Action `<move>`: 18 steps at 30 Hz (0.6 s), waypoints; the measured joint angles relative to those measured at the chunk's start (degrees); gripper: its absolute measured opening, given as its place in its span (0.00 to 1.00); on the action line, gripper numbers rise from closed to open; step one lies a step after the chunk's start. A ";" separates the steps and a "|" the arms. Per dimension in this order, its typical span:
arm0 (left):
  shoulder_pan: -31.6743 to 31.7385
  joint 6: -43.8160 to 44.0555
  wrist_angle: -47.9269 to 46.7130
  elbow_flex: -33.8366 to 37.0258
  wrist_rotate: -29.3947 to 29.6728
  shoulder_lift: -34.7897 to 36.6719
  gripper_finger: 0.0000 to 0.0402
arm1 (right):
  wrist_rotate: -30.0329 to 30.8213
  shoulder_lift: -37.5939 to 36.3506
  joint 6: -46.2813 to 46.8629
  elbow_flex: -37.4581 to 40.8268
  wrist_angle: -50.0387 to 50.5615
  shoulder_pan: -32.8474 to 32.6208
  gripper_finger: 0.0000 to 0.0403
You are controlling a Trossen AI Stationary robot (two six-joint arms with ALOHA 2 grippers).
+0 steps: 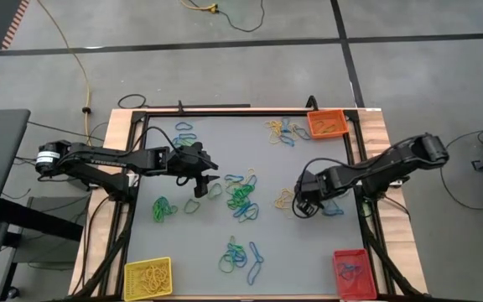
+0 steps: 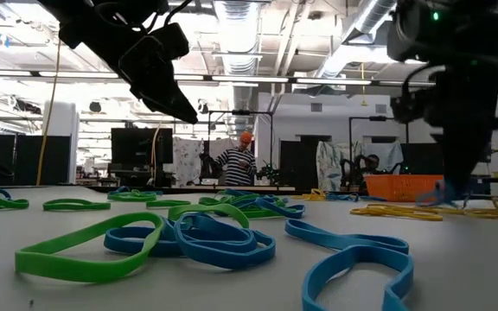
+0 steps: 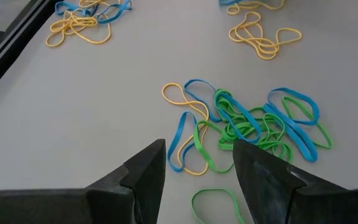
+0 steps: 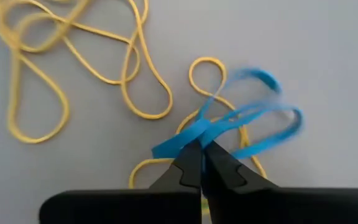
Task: Sort rubber bands into baskets
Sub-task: Put the blue rubber band into the red bin
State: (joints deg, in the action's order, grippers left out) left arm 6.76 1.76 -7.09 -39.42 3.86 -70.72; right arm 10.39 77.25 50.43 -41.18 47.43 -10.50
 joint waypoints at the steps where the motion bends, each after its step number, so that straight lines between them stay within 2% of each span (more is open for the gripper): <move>1: 0.00 0.00 0.00 -0.02 0.02 0.00 0.44 | 0.16 -0.43 -0.03 -0.95 1.48 -0.05 0.09; 8: 0.00 0.00 0.00 -0.02 0.02 -0.01 0.44 | 2.03 -5.75 -0.13 -6.24 6.96 -1.20 0.08; 12: 0.00 0.00 0.00 -0.01 0.02 0.00 0.44 | 3.46 -9.63 0.48 -7.14 6.91 -1.45 0.16; 18: 0.00 0.00 0.00 -0.02 0.00 0.00 0.44 | 5.16 -13.27 1.80 -7.20 6.33 -3.29 0.34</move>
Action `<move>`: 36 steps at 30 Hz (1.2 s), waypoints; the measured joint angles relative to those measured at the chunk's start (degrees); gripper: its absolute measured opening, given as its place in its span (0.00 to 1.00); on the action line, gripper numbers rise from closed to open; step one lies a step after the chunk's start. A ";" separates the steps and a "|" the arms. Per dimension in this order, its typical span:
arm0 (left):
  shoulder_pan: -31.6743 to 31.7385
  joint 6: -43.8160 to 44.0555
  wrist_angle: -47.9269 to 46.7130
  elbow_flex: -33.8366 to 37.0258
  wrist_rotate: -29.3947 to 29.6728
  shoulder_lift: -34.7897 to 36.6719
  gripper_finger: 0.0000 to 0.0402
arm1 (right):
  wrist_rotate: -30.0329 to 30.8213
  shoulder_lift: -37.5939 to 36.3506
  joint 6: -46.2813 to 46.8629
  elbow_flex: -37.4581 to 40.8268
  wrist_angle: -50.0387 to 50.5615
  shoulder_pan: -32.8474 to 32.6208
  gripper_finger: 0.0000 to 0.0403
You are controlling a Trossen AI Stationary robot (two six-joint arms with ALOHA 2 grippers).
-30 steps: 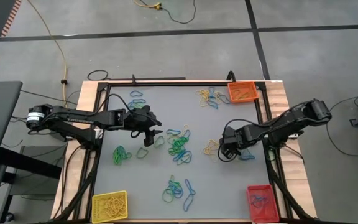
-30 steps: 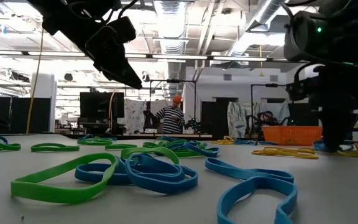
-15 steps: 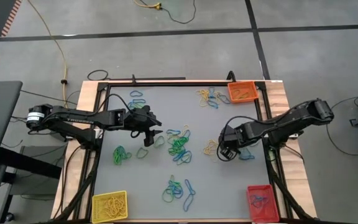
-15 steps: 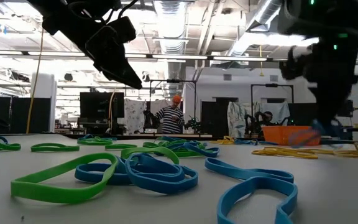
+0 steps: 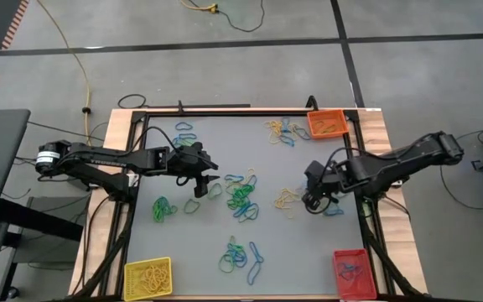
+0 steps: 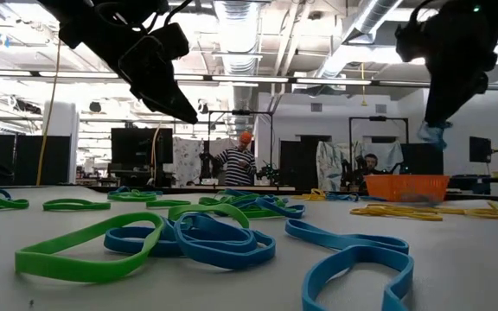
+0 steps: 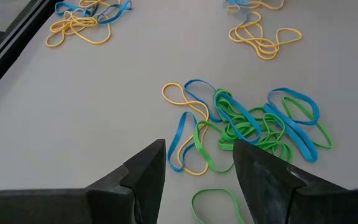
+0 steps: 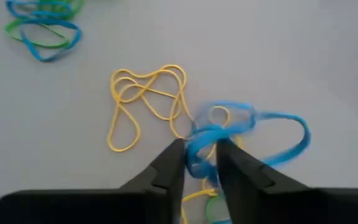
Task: Sort rubber bands into baskets
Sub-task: Put the blue rubber band into the red bin
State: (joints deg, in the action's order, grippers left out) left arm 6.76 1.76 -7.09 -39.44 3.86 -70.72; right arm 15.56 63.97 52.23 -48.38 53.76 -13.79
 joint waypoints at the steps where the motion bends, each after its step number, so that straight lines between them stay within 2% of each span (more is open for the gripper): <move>1: 0.00 0.00 0.00 0.00 0.02 0.00 0.44 | 0.03 -0.18 0.29 0.00 0.01 -0.35 0.37; 5: 0.00 0.00 0.00 0.00 0.02 0.00 0.44 | 1.00 -0.11 1.35 0.00 0.02 -1.28 0.47; 8: 0.00 0.00 0.00 0.00 0.00 0.00 0.44 | 1.13 0.21 1.31 0.00 0.01 -1.32 0.49; 14: 0.00 0.00 -0.04 0.01 0.02 0.00 0.44 | 1.26 2.17 1.09 0.02 -0.51 -2.12 0.47; 27: 0.00 0.00 0.00 0.01 0.00 0.00 0.44 | 1.06 18.76 -3.68 0.10 -6.06 -3.28 0.44; 36: 0.00 0.00 0.00 0.00 0.02 0.00 0.44 | -1.50 23.77 -6.01 0.92 -9.71 -1.34 0.44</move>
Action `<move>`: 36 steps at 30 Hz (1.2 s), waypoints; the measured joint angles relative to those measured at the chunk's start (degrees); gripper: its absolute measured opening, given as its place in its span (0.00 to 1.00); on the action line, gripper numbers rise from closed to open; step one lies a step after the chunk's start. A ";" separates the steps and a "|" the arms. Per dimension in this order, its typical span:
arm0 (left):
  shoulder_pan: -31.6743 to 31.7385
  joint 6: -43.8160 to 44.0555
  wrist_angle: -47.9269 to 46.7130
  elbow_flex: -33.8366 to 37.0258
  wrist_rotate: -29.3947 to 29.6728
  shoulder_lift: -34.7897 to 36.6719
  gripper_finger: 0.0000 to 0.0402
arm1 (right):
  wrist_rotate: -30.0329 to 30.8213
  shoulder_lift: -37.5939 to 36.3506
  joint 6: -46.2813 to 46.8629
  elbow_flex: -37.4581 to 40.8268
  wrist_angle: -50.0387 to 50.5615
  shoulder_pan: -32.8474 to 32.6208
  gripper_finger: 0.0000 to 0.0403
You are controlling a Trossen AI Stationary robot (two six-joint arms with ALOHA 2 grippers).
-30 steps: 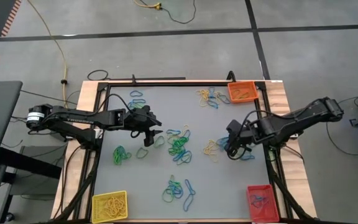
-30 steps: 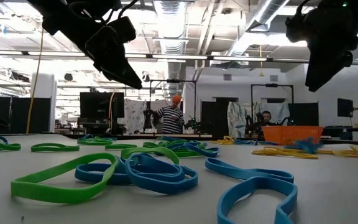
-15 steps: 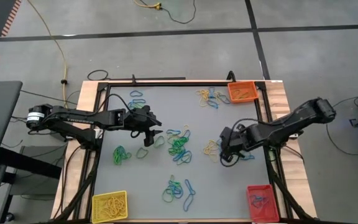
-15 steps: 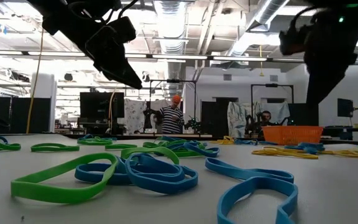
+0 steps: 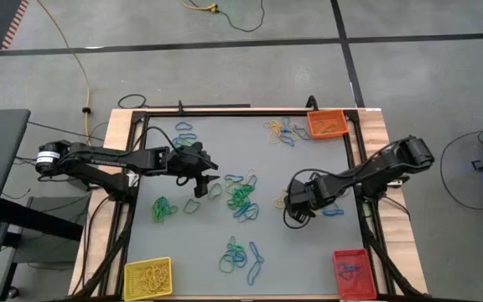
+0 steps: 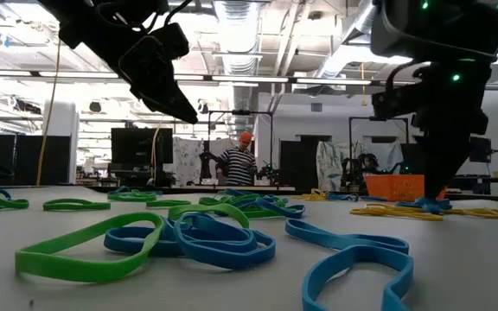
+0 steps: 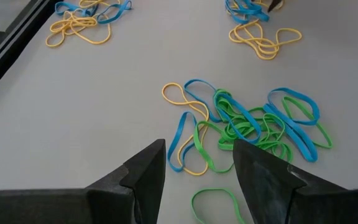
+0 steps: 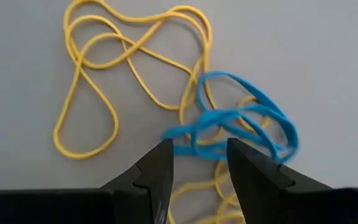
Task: Sort rubber bands into baskets
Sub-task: Put the blue rubber band into the red bin
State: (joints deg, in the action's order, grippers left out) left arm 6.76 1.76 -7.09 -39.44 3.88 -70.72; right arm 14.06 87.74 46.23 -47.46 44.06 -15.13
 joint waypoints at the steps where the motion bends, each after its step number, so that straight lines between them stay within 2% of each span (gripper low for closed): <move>1: 0.00 0.00 0.00 0.02 0.00 0.00 0.44 | -0.60 0.20 -0.38 0.30 -1.26 0.31 0.44; 6: 0.00 0.00 -0.07 0.01 -0.01 0.00 0.44 | -1.81 0.68 -0.15 1.87 -1.72 1.78 0.40; 8: 0.00 0.00 0.00 0.02 0.00 0.00 0.44 | -1.81 0.09 0.10 2.39 -0.79 2.07 0.33; 12: 0.00 0.00 0.00 0.01 -0.01 -0.01 0.44 | -1.81 -1.85 -1.25 2.82 -1.18 2.20 0.08; 13: 0.00 0.00 0.00 0.02 0.00 0.00 0.44 | -1.83 -2.35 -1.87 2.82 -1.60 2.18 0.05; 19: 0.00 0.00 -0.02 0.00 0.00 0.00 0.44 | -1.99 -7.11 -1.47 2.80 -0.94 1.99 0.05; 24: 0.00 0.00 0.00 0.01 0.00 0.00 0.44 | -2.23 -14.56 -1.28 2.45 -0.52 -0.45 0.04; 30: 0.00 0.02 0.00 0.02 -0.01 -0.02 0.44 | -5.06 -24.59 -0.41 1.35 0.13 -6.18 0.04; 36: 0.00 0.00 0.00 0.00 -0.01 -0.01 0.44 | -10.36 -30.69 7.66 1.35 0.90 -15.10 0.05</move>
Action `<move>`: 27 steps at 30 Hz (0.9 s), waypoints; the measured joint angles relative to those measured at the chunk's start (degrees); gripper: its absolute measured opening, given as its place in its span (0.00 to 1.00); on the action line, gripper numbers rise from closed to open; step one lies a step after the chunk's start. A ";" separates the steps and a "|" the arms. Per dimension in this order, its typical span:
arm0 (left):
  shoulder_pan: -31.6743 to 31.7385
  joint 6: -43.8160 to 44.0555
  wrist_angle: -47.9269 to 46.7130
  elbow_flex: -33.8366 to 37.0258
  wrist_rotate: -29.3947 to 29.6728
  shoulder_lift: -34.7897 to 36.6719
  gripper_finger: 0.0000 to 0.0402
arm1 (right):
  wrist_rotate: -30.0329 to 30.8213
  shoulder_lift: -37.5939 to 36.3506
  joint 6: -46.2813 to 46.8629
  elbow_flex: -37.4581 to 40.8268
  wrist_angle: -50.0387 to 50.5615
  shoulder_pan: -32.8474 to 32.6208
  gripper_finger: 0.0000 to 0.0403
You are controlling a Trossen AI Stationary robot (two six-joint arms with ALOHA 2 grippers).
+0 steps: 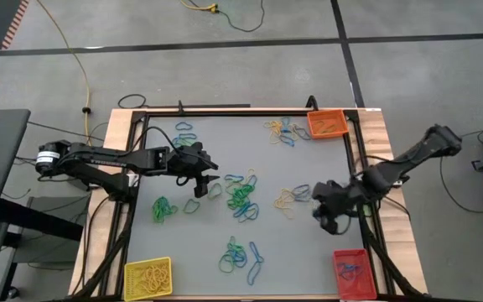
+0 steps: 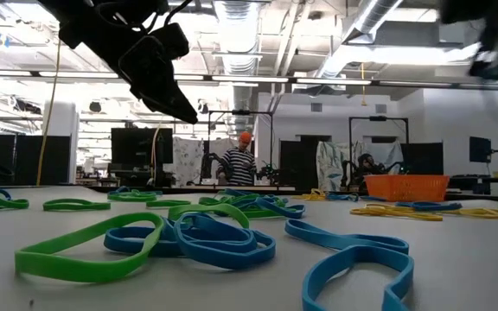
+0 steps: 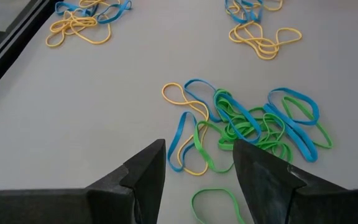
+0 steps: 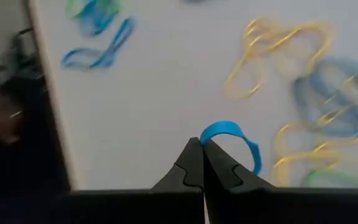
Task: Sort rubber bands into baskets
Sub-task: Put the blue rubber band into the red bin
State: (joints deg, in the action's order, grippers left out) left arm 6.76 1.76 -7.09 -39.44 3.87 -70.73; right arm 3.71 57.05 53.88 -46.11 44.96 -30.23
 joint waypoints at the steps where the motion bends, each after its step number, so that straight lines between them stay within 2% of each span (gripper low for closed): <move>1: 0.00 0.00 0.00 0.02 0.00 0.01 0.44 | -0.63 -0.35 2.21 0.00 0.07 -1.74 0.05; 6: 0.00 0.00 0.00 0.02 0.01 0.00 0.44 | -3.50 -0.74 15.13 0.00 -0.08 -11.53 0.05; 11: 0.00 0.00 -0.02 0.00 0.01 0.01 0.44 | -3.74 -0.34 30.68 0.00 -1.06 -21.76 0.05; 17: 0.00 0.00 -0.02 0.00 0.01 0.00 0.44 | 1.10 2.56 45.61 0.00 -4.01 -32.01 0.05; 21: 0.00 0.00 0.00 0.02 0.01 -0.01 0.44 | 3.57 6.24 51.59 0.00 -8.21 -36.13 0.05; 27: 0.00 0.00 0.00 0.00 0.01 0.01 0.44 | 3.88 13.00 56.01 0.00 -14.31 -38.78 0.05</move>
State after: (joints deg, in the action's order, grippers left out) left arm 6.76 1.76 -7.09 -39.44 3.87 -70.72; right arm 7.59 70.05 109.90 -46.11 30.65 -69.01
